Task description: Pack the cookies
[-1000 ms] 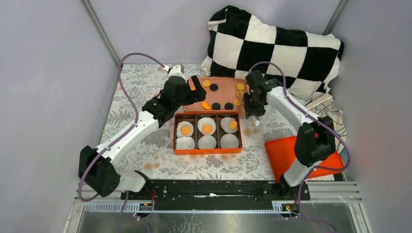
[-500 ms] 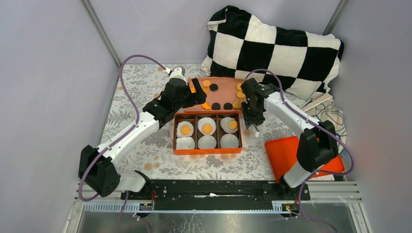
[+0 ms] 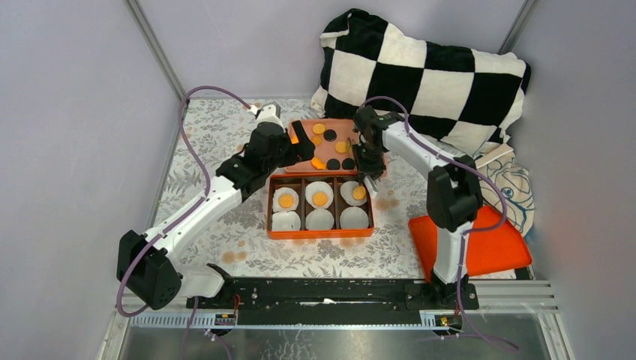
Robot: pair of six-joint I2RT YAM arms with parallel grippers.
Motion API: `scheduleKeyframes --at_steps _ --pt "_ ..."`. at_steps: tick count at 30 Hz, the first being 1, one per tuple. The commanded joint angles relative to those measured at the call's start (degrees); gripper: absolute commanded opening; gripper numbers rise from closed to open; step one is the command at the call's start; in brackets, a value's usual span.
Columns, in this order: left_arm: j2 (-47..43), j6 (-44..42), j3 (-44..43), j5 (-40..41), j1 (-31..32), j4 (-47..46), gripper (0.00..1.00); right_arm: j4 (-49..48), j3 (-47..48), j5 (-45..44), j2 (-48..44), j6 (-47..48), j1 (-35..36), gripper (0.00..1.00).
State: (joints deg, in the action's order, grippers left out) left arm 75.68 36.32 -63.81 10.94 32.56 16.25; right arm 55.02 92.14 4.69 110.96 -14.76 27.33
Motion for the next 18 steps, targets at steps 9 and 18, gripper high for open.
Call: scheduleKeyframes --at_steps 9,18 --pt "-2.7 -1.6 0.6 2.1 -0.7 0.0 0.99 -3.6 11.8 -3.8 4.0 0.1 1.1 0.37" --pt "-3.2 -0.9 0.5 0.5 -0.7 -0.7 0.99 -4.0 9.6 -5.8 -2.6 1.4 2.3 0.50"
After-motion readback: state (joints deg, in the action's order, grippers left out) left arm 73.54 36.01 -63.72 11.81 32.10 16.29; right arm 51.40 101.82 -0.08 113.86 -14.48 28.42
